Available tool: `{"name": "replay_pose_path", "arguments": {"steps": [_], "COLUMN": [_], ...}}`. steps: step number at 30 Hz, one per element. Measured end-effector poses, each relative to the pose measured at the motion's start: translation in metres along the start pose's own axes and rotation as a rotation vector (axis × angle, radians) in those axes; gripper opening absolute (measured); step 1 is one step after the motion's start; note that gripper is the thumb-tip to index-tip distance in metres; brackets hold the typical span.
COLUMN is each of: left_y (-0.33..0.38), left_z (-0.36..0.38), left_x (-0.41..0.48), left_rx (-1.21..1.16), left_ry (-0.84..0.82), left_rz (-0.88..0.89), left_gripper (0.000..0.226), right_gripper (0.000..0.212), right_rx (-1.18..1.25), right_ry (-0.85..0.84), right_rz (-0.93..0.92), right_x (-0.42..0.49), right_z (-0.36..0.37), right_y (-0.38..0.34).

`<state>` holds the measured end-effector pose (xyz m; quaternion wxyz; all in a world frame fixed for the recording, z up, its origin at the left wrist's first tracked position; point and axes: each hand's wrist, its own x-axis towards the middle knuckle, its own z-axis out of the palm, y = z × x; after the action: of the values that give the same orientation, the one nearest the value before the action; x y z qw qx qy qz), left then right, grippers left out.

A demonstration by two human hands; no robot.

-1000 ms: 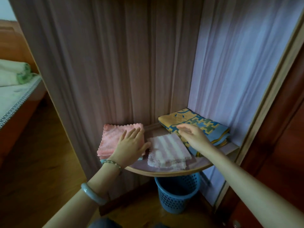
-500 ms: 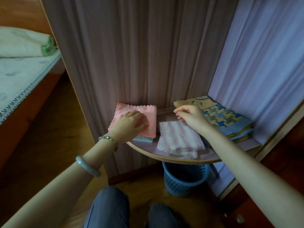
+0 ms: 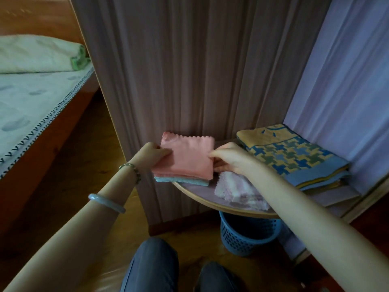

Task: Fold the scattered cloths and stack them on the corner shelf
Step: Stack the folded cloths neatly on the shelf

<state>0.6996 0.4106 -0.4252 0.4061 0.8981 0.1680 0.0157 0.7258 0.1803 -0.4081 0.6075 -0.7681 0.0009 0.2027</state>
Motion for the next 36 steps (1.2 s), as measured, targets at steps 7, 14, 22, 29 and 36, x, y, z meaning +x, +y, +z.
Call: {"name": "replay_pose_path", "arguments": {"steps": [7, 14, 22, 29, 36], "left_y": [0.006, 0.016, 0.019, 0.026, 0.037], "left_z": [0.018, 0.007, -0.012, -0.010, -0.016], "left_x": [-0.012, -0.010, -0.011, -0.016, -0.027], "left_rx": [-0.124, -0.305, -0.482, -0.621, -1.021], "left_ry": [-0.075, -0.066, -0.131, -0.118, -0.487], "left_rz": [0.104, 0.031, -0.004, 0.081, -0.016], "left_gripper": [0.031, 0.021, 0.028, 0.040, 0.021], "right_gripper": [0.005, 0.005, 0.011, 0.026, 0.016], "right_rx": [-0.127, 0.035, 0.417, 0.717, 0.643], "right_ry": [0.083, 0.055, -0.024, -0.154, -0.030], "right_rz": [0.073, 0.131, 0.078, -0.029, -0.029], "right_x": [0.002, -0.005, -0.014, -0.021, -0.018], "right_z": [-0.013, -0.016, 0.003, 0.007, 0.000], "right_y": [-0.003, -0.011, -0.048, -0.061, -0.059]}}
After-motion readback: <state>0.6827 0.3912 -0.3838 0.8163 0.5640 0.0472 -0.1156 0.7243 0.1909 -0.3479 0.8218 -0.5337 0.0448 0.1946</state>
